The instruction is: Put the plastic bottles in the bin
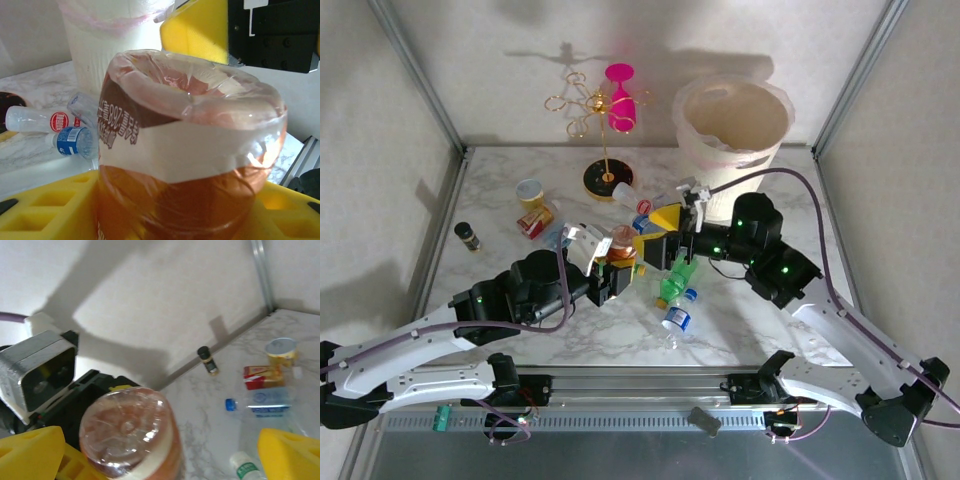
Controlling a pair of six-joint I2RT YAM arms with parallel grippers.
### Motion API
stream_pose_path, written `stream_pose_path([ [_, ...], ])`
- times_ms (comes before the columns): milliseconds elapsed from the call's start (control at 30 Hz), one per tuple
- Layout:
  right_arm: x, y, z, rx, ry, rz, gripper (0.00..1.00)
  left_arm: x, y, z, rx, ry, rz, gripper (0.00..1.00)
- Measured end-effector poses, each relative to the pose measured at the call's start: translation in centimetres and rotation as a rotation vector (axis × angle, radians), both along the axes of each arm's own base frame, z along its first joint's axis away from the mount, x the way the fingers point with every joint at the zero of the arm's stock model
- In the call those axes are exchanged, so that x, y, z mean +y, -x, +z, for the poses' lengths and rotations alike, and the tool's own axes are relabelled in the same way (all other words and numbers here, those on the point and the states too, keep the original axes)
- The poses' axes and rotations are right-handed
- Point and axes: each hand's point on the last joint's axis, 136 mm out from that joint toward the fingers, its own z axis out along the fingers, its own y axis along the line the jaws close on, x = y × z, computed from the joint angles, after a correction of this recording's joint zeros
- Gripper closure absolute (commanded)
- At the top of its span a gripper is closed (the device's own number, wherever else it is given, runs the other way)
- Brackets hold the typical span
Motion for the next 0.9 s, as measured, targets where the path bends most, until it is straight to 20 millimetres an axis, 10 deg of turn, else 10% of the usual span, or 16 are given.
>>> stream_pose_path([
  [367,3.3,1.4,-2.1,0.03,0.052,0.099,0.06,-0.8,0.1,-0.7,0.02,-0.014,-0.03,0.45],
  [700,3.5,0.9,-2.0,-0.002,0.054,0.066,0.38,-1.0,0.1,-0.9,0.026,-0.016,-0.04,0.45],
  [900,3.3,0.5,-1.9,-0.006,0.053,0.043,0.4,-1.1,-0.1,-0.9,0.028,-0.021,-0.036,0.25],
])
